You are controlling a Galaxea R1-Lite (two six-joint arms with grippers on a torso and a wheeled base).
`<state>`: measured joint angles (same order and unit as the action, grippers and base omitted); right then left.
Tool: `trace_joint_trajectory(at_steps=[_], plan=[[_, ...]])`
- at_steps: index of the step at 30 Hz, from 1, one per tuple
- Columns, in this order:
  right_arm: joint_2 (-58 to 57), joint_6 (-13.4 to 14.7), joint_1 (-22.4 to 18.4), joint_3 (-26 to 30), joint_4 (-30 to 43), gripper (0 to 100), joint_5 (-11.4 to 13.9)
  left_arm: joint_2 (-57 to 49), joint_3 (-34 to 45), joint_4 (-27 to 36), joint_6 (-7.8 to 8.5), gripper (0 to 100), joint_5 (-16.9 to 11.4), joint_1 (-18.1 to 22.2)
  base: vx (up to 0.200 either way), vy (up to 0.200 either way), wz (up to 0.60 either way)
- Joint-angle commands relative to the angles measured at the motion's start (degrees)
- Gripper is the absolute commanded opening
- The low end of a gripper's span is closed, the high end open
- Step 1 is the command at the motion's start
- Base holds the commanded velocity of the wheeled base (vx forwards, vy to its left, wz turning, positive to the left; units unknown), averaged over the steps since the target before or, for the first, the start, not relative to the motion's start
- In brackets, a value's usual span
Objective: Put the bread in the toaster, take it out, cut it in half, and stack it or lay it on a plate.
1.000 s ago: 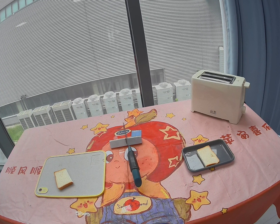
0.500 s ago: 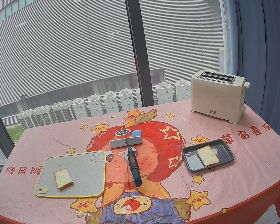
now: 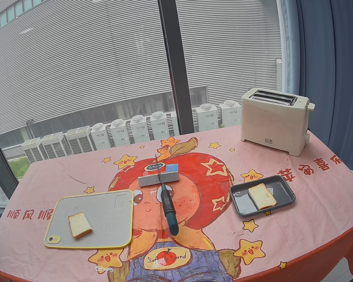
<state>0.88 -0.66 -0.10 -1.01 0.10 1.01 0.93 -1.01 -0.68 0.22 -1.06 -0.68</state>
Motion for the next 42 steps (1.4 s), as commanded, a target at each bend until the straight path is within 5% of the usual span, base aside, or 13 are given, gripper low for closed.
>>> trace_joint_trajectory(at_steps=[1, 35, 42], plan=[[-0.79, -0.04, 0.01, 1.01, -0.01, 100, 0.04, -0.93, 1.01, -0.02, 0.04, 100, 0.01, -0.02, 0.000, 0.000, 0.00], [-0.79, -0.04, 0.01, 1.01, -0.01, 100, 0.04, -0.93, 1.01, -0.55, 0.40, 100, 0.01, -0.02, 0.000, 0.000, 0.00], [-0.79, -0.04, 0.01, 1.01, -0.01, 100, 0.04, -0.93, 1.01, -6.61, 0.22, 100, 1.94, -0.02, 0.000, 0.000, 0.00]])
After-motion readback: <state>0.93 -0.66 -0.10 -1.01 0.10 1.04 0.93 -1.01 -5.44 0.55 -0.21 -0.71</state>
